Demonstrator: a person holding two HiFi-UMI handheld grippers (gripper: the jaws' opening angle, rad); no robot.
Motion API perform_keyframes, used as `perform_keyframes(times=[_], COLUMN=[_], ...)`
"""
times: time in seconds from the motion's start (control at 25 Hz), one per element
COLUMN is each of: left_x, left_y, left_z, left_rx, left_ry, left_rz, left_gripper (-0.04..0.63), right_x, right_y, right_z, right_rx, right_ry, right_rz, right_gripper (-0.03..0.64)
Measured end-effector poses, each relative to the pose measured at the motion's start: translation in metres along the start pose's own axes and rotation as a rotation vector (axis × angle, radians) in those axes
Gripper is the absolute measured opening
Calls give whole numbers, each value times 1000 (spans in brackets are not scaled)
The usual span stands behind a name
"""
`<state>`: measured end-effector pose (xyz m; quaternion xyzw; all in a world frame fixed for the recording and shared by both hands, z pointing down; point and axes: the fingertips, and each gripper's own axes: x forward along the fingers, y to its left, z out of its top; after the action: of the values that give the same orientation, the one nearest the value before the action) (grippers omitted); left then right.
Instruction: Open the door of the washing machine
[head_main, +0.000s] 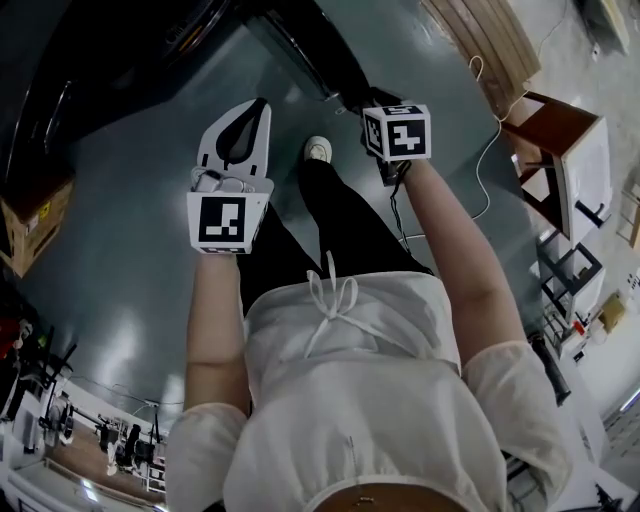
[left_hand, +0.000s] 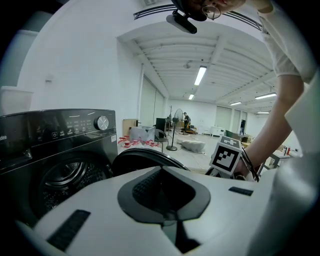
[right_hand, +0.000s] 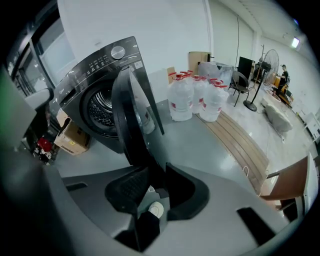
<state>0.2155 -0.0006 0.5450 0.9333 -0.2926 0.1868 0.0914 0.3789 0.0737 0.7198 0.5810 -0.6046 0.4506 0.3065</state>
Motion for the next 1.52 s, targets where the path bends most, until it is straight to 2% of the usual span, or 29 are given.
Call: perform_keyframes(times=[0.12,0.28,0.52,0.68,0.8,0.92,1.04,1.16,1.32,1.44,1.52], left_x=[14,38,71,93,110,129,140,148,149,144,137], left_y=[-9,-17,-32,-36,-39,-44,-51,-55,-61,-58,-54], left_z=[4,16,24,35,38,50,50,58,60,60,66], left_rx=[2,17,28,43,52,58,58,61,66,63,65], left_ry=[32,9,78,41,73,27,82,31,35,35,10], left_rz=[-19,-35,-79,-96,-111,-120,-140,-148,-162,-160,-150], left_gripper=[23,23,23,23,23,23,23,23,23,23,23], right_x=[-2,-3,-4,-2,0,2,2,2,-2,-12,-22], right_y=[-18,-40,-74,-95,-110,-123,-134,-140,-141,-139,-132], right_z=[5,15,31,43,53,59,65,70,68,68,68], right_rx=[-15,-40,-86,-107,-116,-128,-135,-146,-158,-173,-201], right_ry=[5,0,-7,-9,-9,-8,-11,-7,25,50,51], right_rz=[11,16,34,39,37,37,30,13,5,-6,-12], right_gripper=[94,95,97,97,98,99,101,101,107,72,8])
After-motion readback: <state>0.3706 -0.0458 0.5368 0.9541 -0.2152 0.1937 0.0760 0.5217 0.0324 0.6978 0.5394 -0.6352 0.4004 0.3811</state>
